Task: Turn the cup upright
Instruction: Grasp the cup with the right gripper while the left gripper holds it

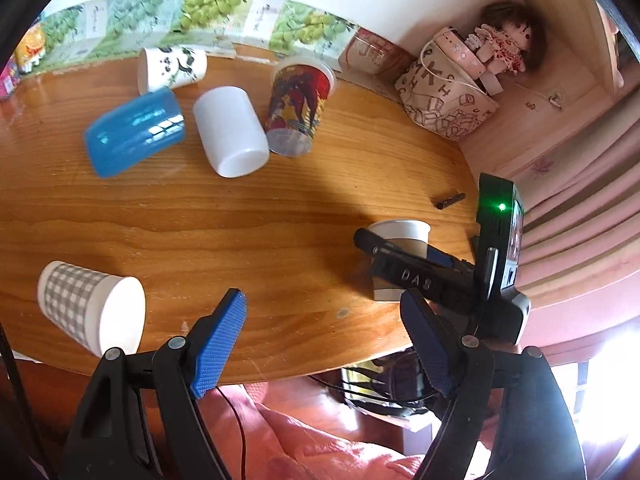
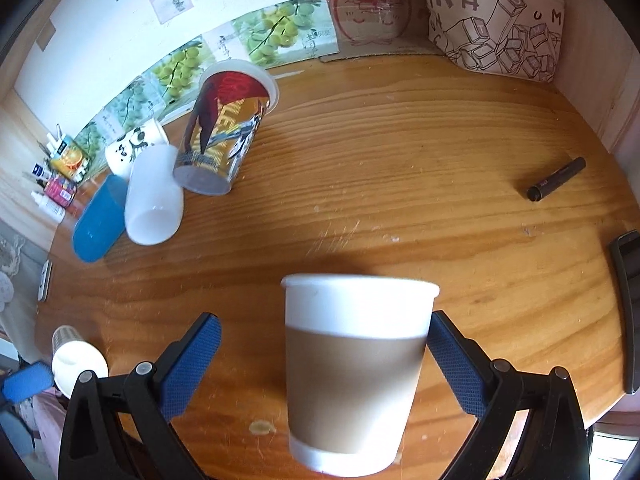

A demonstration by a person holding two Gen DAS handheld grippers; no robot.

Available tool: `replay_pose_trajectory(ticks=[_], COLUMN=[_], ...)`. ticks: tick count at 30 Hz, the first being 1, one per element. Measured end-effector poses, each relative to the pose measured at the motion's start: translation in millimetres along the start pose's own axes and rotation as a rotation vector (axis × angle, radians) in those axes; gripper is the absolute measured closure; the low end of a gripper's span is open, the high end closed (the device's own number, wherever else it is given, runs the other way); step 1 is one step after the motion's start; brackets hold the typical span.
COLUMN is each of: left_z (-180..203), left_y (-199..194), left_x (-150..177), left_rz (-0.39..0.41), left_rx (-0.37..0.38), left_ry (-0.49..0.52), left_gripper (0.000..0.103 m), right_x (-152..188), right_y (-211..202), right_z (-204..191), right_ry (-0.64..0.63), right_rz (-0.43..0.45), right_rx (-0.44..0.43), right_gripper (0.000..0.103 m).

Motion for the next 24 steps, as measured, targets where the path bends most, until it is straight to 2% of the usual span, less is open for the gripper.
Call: replay_pose_trajectory(ticks=[5,8,15,24], left_z=[-1.6,-1.9,-6.1,-14.4], left_y=[1.1,1.5,-0.5,-7.2], left_x=[2.8,0.5,-7.2,-20.1], left_rz=[-0.003,-0.006,-0.001,-0.006], left_rx=[-0.018,-0.015,-0.002,0.026], left_ry=[0.021,0.027,0.069,0.158], left_gripper=[0.021,0.021,0.021,0.021], right_x=[-7.2,-9.5,-13.1,-10.0], right_y=[6.9,7.6,4.7,-8.7], right_z=[2.5,1.5,-6.8,-39.4], right_ry=[0.008,0.003,-0.005,-0.037], right_rz=[-0.006,-0.005,0.012,0.057], right_rx=[0.002,0.009,0.013,0.004], right_gripper=[0.017,0.028,0.028,0.028])
Point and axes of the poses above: each gripper's, at about its wrist camera, not at the fingertips, and y roughly the way its jaws point, z to its right, x to its underside, the point moved 2 cm from there along y, roughly the way its jaws point, and after that the axes turned 15 degrees about -x, right-handed, at the moved point
